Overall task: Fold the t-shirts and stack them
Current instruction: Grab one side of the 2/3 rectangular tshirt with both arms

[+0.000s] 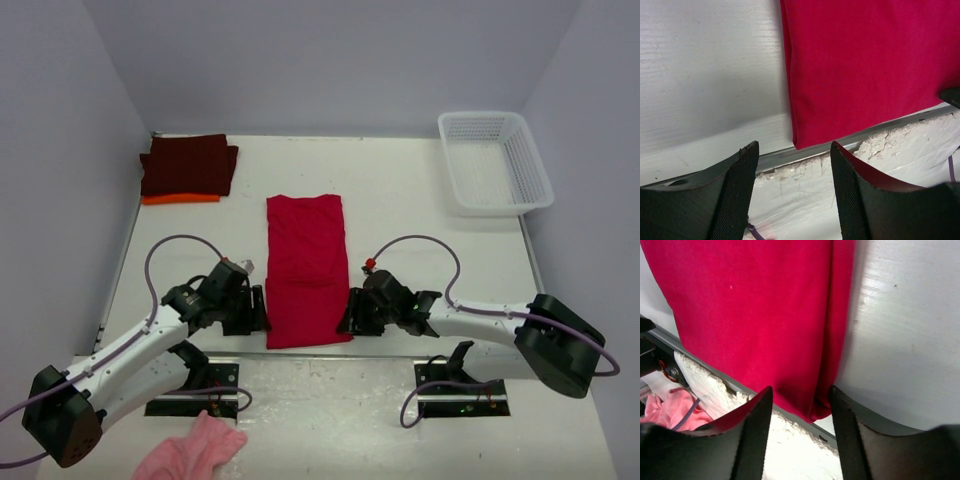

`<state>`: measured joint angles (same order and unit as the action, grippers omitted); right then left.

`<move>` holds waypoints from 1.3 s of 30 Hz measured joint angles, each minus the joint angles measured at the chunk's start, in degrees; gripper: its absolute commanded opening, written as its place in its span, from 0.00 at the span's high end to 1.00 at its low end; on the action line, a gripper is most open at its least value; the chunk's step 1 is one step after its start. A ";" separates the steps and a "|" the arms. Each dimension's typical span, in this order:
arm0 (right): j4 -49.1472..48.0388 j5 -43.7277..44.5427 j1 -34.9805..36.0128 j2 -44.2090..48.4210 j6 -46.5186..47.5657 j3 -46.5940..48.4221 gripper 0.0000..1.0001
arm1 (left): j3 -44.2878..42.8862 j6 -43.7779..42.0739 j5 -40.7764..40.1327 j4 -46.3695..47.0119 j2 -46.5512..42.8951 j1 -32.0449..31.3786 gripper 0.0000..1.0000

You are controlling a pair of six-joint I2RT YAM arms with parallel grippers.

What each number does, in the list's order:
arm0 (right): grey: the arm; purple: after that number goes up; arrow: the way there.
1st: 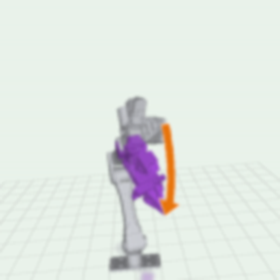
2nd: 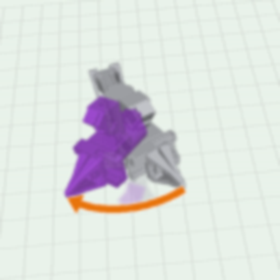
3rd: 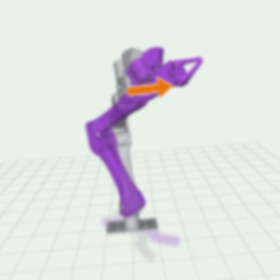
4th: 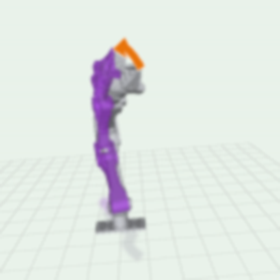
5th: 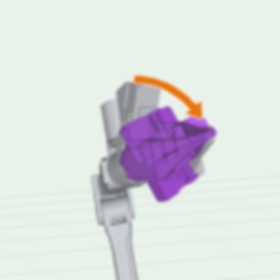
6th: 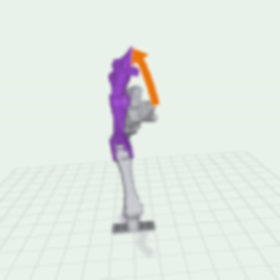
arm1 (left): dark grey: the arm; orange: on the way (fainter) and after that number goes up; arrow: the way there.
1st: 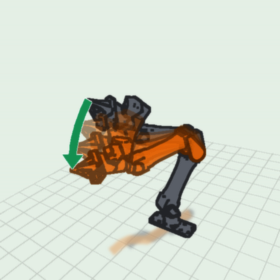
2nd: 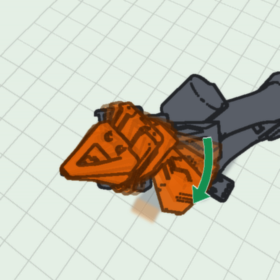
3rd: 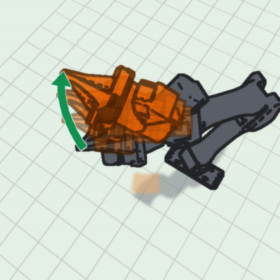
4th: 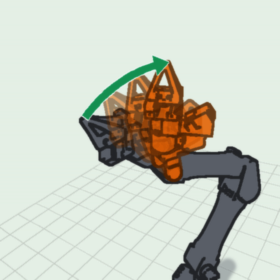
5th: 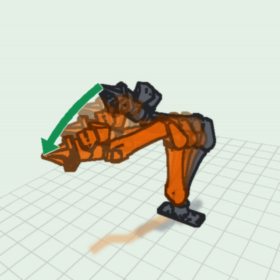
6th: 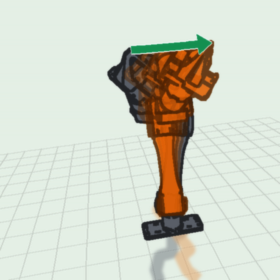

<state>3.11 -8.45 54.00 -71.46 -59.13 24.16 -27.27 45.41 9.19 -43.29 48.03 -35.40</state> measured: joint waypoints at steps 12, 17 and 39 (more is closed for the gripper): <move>-1.53 -0.02 0.33 -2.40 -0.85 -0.55 0.86 | -0.15 -0.13 0.07 0.04 1.62 -0.81 0.39; -1.84 -0.07 0.37 -2.95 -0.92 -0.70 1.00 | -0.39 -0.13 0.72 0.31 2.73 -1.46 0.36; -3.58 -0.55 0.48 -3.91 -0.92 -0.68 1.00 | 3.93 0.72 4.09 4.50 6.29 -4.50 0.40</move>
<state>-0.47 -8.99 54.48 -75.37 -60.05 23.49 -23.33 46.13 13.28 -38.79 54.33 -39.90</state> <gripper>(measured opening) 0.014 0.620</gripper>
